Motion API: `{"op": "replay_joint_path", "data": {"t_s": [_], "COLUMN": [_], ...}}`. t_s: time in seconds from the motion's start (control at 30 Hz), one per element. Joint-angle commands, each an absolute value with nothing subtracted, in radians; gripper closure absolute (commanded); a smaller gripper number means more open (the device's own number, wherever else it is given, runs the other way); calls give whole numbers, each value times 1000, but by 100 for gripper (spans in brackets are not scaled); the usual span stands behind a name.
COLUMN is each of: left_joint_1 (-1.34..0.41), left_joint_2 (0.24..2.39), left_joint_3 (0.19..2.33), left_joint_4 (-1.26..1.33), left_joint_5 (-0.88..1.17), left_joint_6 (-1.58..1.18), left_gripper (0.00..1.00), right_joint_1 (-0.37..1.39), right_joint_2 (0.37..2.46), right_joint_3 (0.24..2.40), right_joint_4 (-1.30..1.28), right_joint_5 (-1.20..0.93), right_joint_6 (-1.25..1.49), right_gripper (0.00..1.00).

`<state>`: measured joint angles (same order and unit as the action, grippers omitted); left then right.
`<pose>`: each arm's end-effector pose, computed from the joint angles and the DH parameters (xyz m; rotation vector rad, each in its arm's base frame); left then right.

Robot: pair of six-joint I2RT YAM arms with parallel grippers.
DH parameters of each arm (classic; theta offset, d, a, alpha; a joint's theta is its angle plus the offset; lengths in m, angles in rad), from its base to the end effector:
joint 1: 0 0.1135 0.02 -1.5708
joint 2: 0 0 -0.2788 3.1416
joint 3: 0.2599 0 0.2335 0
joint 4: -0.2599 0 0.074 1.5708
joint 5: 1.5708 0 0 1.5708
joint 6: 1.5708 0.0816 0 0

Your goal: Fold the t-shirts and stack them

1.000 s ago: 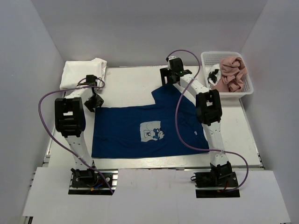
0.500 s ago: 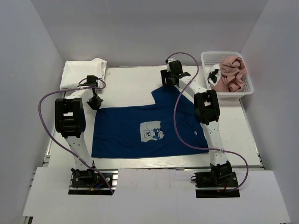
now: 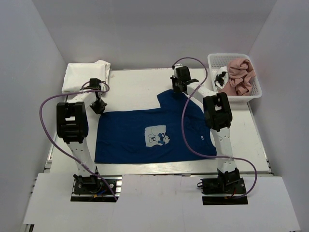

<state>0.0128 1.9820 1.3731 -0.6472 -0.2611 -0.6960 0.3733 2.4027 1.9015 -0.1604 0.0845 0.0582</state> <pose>0.3979 0.0262 0.1439 -1.0091 2.5620 0.1942 0.5383 0.2034 0.1500 -0.3048 2.2125 0.1414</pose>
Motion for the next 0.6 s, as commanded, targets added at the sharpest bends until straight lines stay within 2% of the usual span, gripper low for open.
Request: {"op": "replay_joint_path", "data": {"t_s": [0.0, 0.07, 0.1, 0.23, 0.57], "left_joint_1": [6, -3, -3, -3, -3], "left_joint_2": [1916, 1869, 1847, 1735, 1479], "left_joint_3": [1361, 1339, 1322, 1241, 1056], "left_joint_4": [-690, -699, -699, -689, -689], "left_joint_5": [-245, -255, -264, -282, -311], "left_joint_6": [-692, -703, -703, -712, -752], "left_gripper": [100, 100, 100, 100, 100], "right_joint_1": [391, 399, 400, 423, 448], "right_joint_2": [2251, 2135, 2097, 1886, 1370], "right_joint_3": [1863, 1780, 1647, 1408, 967], "right_joint_4": [-120, -69, -17, 95, 34], "right_joint_5": [69, 57, 40, 20, 104], "right_joint_6": [8, -34, -37, -54, -6], "right_gripper": [100, 100, 100, 100, 100]}}
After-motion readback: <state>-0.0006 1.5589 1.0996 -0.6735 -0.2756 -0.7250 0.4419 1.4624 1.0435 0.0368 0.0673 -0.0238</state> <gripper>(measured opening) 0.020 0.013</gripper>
